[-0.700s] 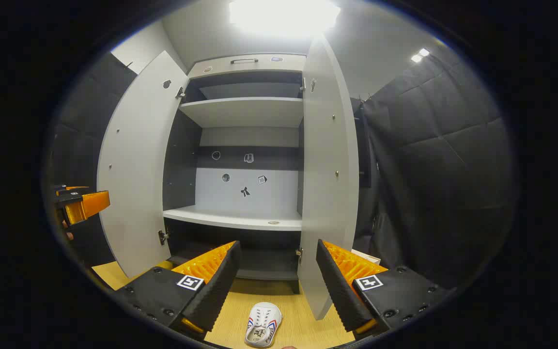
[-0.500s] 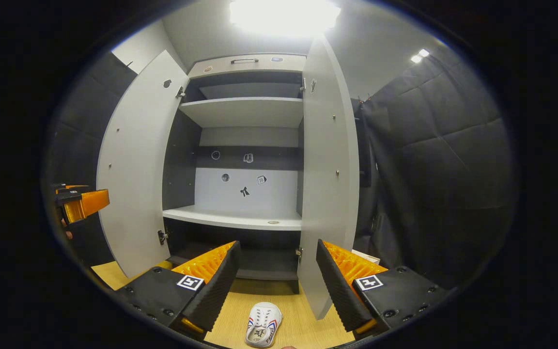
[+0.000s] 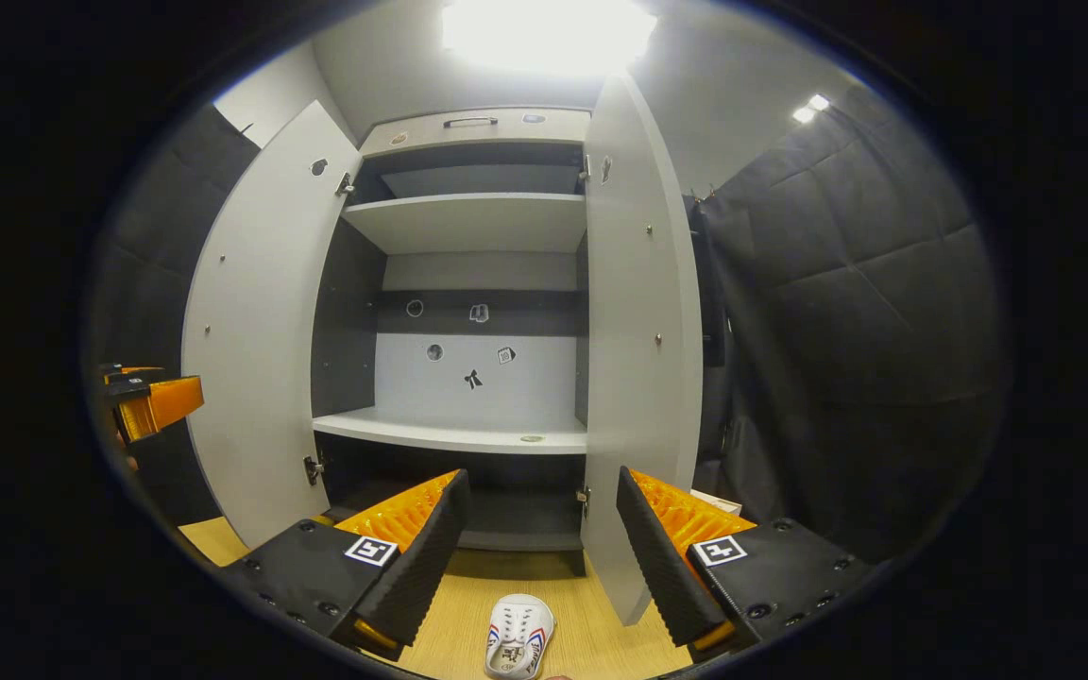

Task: Grab one shoe with the right hand and put it into the shoe cabinet, grab the other shoe with the left hand and put it into the shoe cabinet; then close the right door with the right hand and the left door with the left hand.

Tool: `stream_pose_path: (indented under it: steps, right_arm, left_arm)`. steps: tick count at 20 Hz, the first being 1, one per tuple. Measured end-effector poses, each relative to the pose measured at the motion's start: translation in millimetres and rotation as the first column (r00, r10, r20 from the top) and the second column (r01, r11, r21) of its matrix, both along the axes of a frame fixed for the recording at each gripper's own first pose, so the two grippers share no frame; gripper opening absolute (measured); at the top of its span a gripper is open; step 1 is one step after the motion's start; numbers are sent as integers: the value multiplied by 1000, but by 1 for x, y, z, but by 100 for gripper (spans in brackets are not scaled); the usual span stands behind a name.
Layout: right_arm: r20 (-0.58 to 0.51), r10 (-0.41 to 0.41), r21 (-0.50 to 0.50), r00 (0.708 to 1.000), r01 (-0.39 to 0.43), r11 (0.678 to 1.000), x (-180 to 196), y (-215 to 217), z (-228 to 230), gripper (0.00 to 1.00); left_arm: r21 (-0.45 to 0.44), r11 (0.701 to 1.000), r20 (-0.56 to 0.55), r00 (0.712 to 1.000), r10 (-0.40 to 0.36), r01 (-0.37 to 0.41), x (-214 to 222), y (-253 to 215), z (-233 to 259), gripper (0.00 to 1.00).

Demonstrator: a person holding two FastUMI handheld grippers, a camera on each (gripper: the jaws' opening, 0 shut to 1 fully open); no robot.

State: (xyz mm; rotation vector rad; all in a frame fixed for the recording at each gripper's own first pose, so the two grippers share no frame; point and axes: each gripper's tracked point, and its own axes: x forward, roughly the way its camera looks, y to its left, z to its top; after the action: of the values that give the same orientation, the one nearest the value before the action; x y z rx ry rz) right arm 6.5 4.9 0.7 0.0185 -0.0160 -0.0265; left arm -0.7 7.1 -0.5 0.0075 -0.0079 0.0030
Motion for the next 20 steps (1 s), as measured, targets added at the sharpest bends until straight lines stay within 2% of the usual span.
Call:
stream_pose_path:
  steps: [5,14,20]
  right_arm:
    - [-10,8,-21,1000,-9,1000,7,3,-5,98]
    - [-115,59,-56,992,-66,996,39,19,-54,98]
    - [-290,126,-53,949,-148,988,55,37,-118,98]
  left_arm:
    - [-4,1000,2,1000,8,-8,1,2,-3,92]
    - [1,998,5,998,67,-67,-2,11,1,93]
    - [31,992,3,992,126,-126,-6,25,4,93]
